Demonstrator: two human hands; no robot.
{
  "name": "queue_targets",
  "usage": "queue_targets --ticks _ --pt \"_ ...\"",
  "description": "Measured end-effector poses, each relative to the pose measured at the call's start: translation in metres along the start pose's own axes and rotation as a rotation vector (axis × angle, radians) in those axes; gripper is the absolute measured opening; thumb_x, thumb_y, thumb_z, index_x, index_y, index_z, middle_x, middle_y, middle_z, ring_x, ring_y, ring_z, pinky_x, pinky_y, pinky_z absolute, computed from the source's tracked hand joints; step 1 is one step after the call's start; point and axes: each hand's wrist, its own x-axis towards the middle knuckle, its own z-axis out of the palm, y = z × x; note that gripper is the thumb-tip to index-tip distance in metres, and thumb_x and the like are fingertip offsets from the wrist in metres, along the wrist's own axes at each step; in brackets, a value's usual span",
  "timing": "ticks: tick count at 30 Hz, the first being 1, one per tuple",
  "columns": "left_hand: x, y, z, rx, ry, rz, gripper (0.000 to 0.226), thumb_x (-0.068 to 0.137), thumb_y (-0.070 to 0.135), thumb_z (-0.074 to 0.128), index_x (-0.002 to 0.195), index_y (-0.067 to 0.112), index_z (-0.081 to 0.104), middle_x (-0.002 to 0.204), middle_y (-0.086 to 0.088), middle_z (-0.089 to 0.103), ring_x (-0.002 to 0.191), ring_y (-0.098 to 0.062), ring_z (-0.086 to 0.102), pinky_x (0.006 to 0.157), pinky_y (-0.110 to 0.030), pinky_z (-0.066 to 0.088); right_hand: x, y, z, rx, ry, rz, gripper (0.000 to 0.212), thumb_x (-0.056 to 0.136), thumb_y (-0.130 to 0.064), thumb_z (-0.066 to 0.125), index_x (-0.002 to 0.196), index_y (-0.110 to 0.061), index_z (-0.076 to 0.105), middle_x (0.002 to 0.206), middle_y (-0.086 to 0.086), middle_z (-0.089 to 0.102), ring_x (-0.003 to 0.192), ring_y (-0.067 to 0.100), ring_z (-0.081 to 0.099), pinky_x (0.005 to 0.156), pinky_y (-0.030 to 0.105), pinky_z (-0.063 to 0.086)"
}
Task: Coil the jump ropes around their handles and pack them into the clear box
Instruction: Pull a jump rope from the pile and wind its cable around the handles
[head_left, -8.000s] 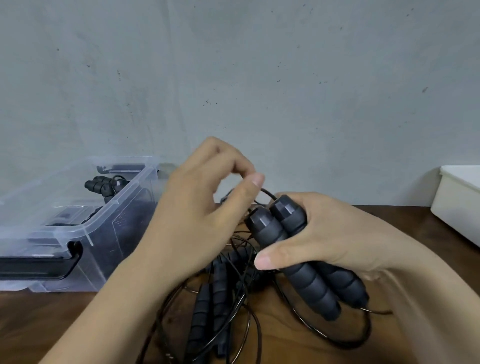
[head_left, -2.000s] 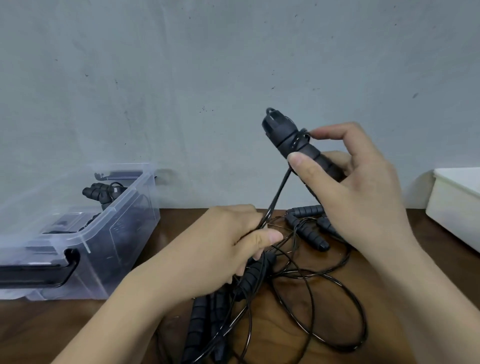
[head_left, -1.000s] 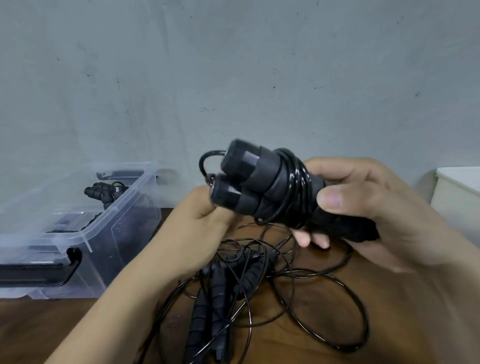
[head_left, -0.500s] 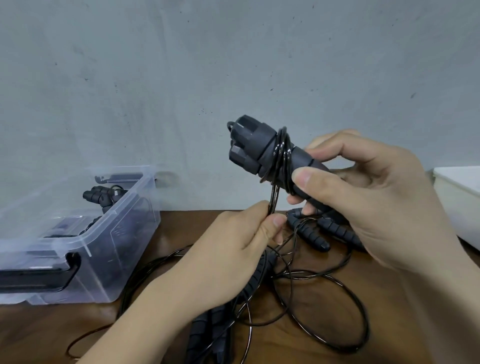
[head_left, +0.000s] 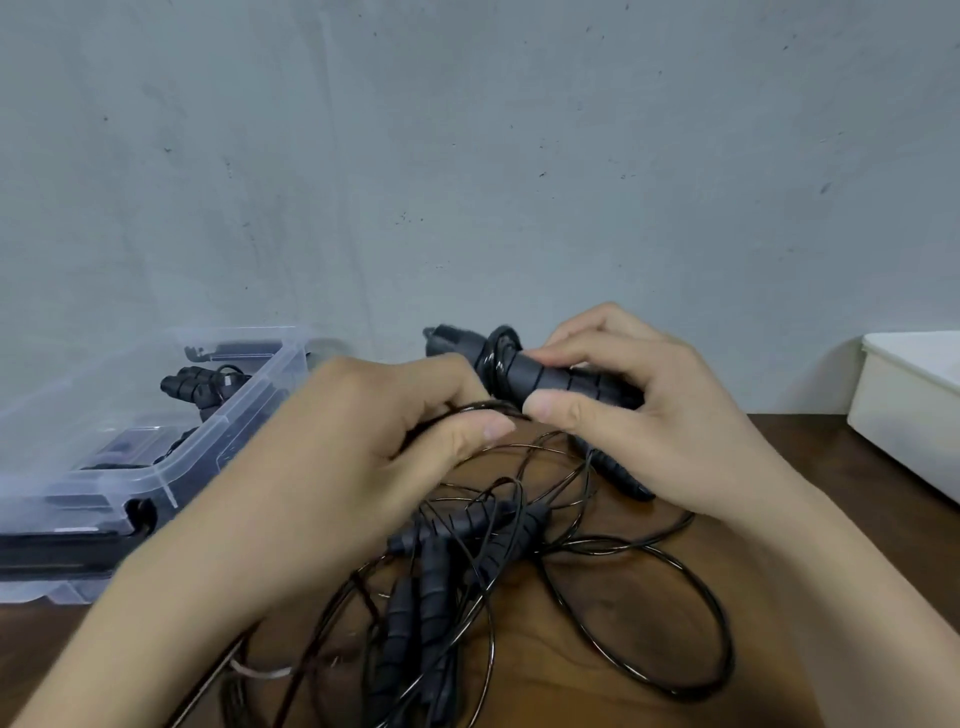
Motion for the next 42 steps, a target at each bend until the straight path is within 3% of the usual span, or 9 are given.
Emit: queue_targets --ticks 8,11,17,21,23,27,34,38,42 --pt "0.004 -0.012 -0.004 -0.162 -0.116 -0.088 0.021 0.077 0.051 0.076 0.075 0.031 0.076 0.064 0.012 0.068 0.058 -0.005 0.06 0.055 -0.013 0.04 -0.009 -0.02 -0.007 -0.013 -0.588 0.142 0.021 0.084 -0.048 0.088 0.1 -0.036 0.082 0.114 -0.011 0.068 0.105 0.011 0.071 0.096 0.041 0.055" --pt "0.007 -0.022 -0.001 -0.316 -0.131 -0.109 0.016 0.076 0.043 0.083 0.075 0.028 0.078 0.062 0.006 0.067 0.054 -0.002 0.055 0.056 -0.015 0.041 -0.012 -0.028 -0.018 0.136 -0.64 0.124 0.019 0.087 -0.037 0.088 0.102 -0.027 0.083 0.112 -0.006 0.069 0.091 0.03 0.072 0.084 0.052 0.059" --pt "0.009 -0.039 0.023 -0.344 -0.128 -0.106 0.025 0.094 0.045 0.063 0.087 0.023 0.074 0.075 -0.01 0.071 0.068 -0.029 0.064 0.062 -0.036 0.05 -0.015 -0.034 -0.038 0.447 -0.568 0.017 0.02 0.091 -0.024 0.084 0.099 -0.007 0.079 0.104 0.015 0.067 0.071 0.021 0.067 0.057 0.036 0.05" --pt "0.004 -0.036 0.043 -0.099 -0.113 -0.131 0.026 0.109 0.013 0.035 0.096 0.015 0.058 0.083 0.002 0.075 0.077 -0.013 0.07 0.076 -0.029 0.048 -0.016 -0.031 -0.034 0.674 -0.385 0.009 0.037 0.092 -0.032 0.082 0.103 0.001 0.069 0.095 0.03 0.066 0.072 0.031 0.066 0.055 0.03 0.049" --pt "0.008 -0.028 0.053 -0.067 -0.037 -0.067 0.036 0.113 0.023 0.044 0.083 0.037 0.058 0.075 0.026 0.066 0.07 0.003 0.061 0.062 -0.019 0.046 -0.015 -0.03 -0.03 0.674 -0.247 0.002 0.022 0.09 -0.026 0.075 0.098 -0.007 0.067 0.095 0.02 0.07 0.07 0.027 0.067 0.055 0.029 0.05" --pt "0.011 -0.024 0.066 -0.212 -0.129 -0.054 0.025 0.107 0.052 0.045 0.091 0.035 0.056 0.056 0.014 0.047 0.047 -0.009 0.041 0.051 -0.025 0.035 -0.012 -0.028 -0.026 0.669 -0.03 -0.018 0.011 0.085 -0.027 0.073 0.088 -0.018 0.066 0.091 0.023 0.071 0.066 0.046 0.064 0.054 0.034 0.049" --pt "0.011 -0.014 0.069 -0.052 -0.209 -0.051 0.03 0.107 0.052 0.042 0.096 0.025 0.049 0.065 0.007 0.053 0.063 -0.014 0.056 0.061 -0.038 0.048 -0.011 -0.025 -0.018 0.223 0.24 -0.153 0.016 0.096 -0.025 0.075 0.099 -0.027 0.059 0.107 -0.006 0.067 0.077 0.031 0.074 0.062 0.043 0.054" --pt "0.009 -0.009 0.059 0.086 -0.167 -0.006 0.035 0.105 0.057 0.036 0.083 0.03 0.031 0.06 0.004 0.049 0.055 -0.018 0.049 0.056 -0.039 0.045 -0.011 -0.019 -0.008 -0.135 0.285 -0.293 0.018 0.096 -0.021 0.079 0.104 -0.015 0.064 0.114 0.002 0.056 0.095 0.022 0.063 0.078 0.039 0.051" --pt "0.009 -0.007 0.041 0.125 -0.202 -0.067 0.038 0.101 0.061 0.033 0.089 0.027 0.042 0.065 -0.001 0.06 0.058 -0.022 0.057 0.061 -0.047 0.049 -0.009 -0.012 -0.001 -0.417 0.296 -0.364 0.021 0.098 -0.027 0.075 0.107 -0.011 0.066 0.121 0.003 0.054 0.085 0.022 0.056 0.067 0.042 0.052"
